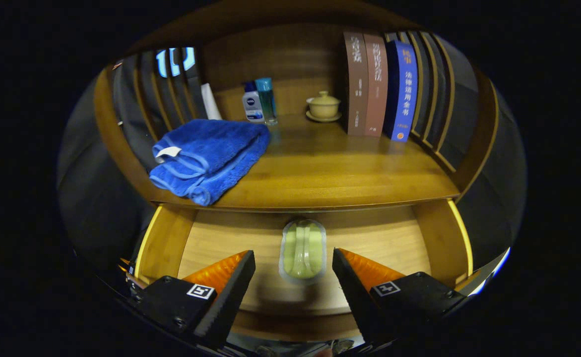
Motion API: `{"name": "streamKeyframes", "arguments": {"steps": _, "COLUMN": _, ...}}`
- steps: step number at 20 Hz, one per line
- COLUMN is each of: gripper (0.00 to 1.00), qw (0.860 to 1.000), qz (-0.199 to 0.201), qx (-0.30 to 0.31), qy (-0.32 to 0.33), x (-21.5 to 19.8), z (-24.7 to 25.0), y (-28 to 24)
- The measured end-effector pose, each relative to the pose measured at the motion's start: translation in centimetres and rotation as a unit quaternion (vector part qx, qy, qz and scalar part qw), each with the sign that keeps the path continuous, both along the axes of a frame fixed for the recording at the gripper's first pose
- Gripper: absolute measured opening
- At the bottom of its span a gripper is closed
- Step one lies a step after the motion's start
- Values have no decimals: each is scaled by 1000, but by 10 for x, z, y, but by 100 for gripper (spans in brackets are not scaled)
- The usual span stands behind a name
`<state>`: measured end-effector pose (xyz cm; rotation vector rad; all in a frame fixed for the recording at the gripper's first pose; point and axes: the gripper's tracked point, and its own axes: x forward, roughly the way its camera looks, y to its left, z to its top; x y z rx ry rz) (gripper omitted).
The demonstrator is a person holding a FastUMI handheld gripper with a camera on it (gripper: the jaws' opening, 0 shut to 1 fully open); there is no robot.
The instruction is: Pull open the drawer, take out the items inside it, and place them on the countertop above the cabinet.
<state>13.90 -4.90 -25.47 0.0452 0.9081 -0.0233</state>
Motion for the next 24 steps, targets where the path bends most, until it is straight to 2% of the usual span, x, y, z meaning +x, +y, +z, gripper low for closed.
{"name": "streamKeyframes", "arguments": {"steps": 4, "gripper": 99, "qw": 998, "qz": -3, "qx": -43, "qy": 46, "x": 15, "z": -36, "y": -13}}
{"name": "streamKeyframes", "arguments": {"steps": 10, "gripper": 73, "qw": 994, "qz": -18, "qx": -32, "qy": 99, "x": 15, "z": -74, "y": -11}}
{"name": "streamKeyframes", "arguments": {"steps": 11, "gripper": 61, "qw": 995, "qz": -13, "qx": -33, "qy": 96, "x": 18, "z": -72, "y": -10}}
{"name": "streamKeyframes", "arguments": {"steps": 12, "gripper": 61, "qw": 995, "qz": -12, "qx": -33, "qy": 98, "x": 17, "z": -70, "y": -10}}
{"name": "streamKeyframes", "arguments": {"steps": 14, "gripper": 27, "qw": 994, "qz": -13, "qx": -36, "qy": 106, "x": 16, "z": -70, "y": -10}}
{"name": "streamKeyframes", "arguments": {"steps": 17, "gripper": 18, "qw": 994, "qz": -20, "qx": -29, "qy": 105, "x": 16, "z": -70, "y": -11}}
{"name": "streamKeyframes", "arguments": {"steps": 21, "gripper": 19, "qw": 991, "qz": -44, "qx": 8, "qy": 125, "x": -1, "z": -61, "y": -5}}
{"name": "streamKeyframes", "arguments": {"steps": 24, "gripper": 18, "qw": 987, "qz": -41, "qx": 39, "qy": 151, "x": -24, "z": -50, "y": 8}}
